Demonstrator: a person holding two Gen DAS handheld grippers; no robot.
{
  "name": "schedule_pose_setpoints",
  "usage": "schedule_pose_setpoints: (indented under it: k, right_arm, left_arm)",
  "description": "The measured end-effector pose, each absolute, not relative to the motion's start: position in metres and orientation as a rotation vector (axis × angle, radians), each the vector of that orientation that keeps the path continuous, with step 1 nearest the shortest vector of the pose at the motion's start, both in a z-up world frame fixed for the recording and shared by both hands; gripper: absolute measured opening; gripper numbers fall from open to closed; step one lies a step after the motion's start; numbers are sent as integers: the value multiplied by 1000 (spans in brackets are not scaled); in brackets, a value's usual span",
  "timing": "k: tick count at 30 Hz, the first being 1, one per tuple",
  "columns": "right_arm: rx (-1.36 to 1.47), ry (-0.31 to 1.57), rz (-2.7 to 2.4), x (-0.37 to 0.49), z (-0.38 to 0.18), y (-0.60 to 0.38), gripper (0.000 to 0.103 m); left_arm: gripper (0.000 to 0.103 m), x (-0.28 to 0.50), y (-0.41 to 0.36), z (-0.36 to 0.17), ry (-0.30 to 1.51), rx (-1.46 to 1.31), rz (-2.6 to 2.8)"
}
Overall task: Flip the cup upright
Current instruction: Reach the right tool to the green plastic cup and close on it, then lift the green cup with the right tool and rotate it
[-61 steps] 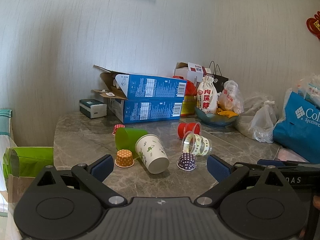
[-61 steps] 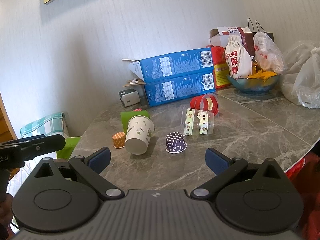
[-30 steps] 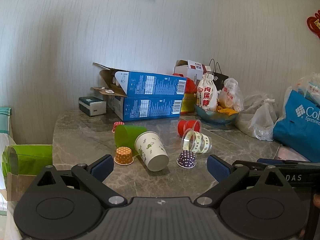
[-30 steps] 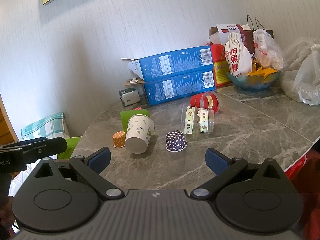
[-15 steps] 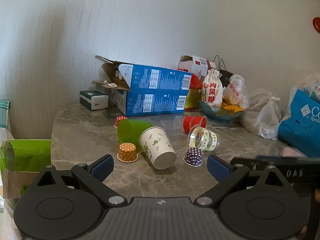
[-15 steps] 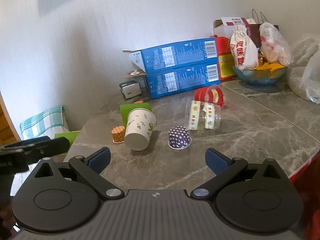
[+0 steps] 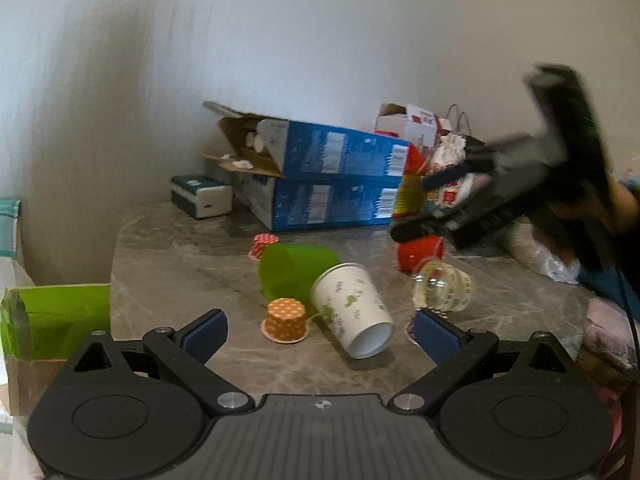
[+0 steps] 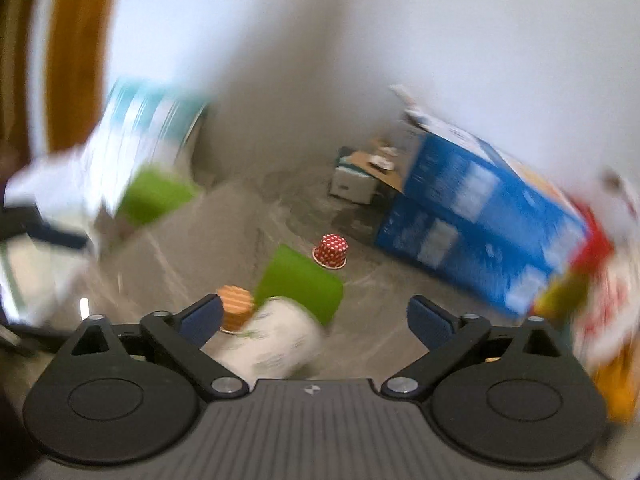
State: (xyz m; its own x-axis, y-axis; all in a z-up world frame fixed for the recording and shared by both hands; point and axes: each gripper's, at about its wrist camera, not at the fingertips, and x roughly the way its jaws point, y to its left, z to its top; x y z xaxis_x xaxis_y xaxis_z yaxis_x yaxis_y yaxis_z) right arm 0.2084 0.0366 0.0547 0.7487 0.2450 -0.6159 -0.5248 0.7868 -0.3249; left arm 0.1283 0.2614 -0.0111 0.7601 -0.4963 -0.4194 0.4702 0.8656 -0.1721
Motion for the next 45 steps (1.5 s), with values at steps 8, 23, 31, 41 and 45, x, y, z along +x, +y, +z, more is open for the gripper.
schedule_pose_setpoints:
  k: [8,23,31,41,45]
  right_arm:
    - [-817,795,718,305,24,49,70]
    - [-977,939,1035,348,-9,82,66]
    - [-795,1020,969,372,-10,88,66]
    - [-642,1050,810,367,-7,104,66]
    - [-567,1040,760,364,-1,105,66]
  left_arm:
    - [101,151,262,-19,534,-90,-500]
    - [101,168,265,-27,574,-120,-468]
    - [101,160,279,-24,562,-151,-453]
    - [101,130,304,-8,497,-184,-440]
    - [101,119,322,-3,476,-209,-415]
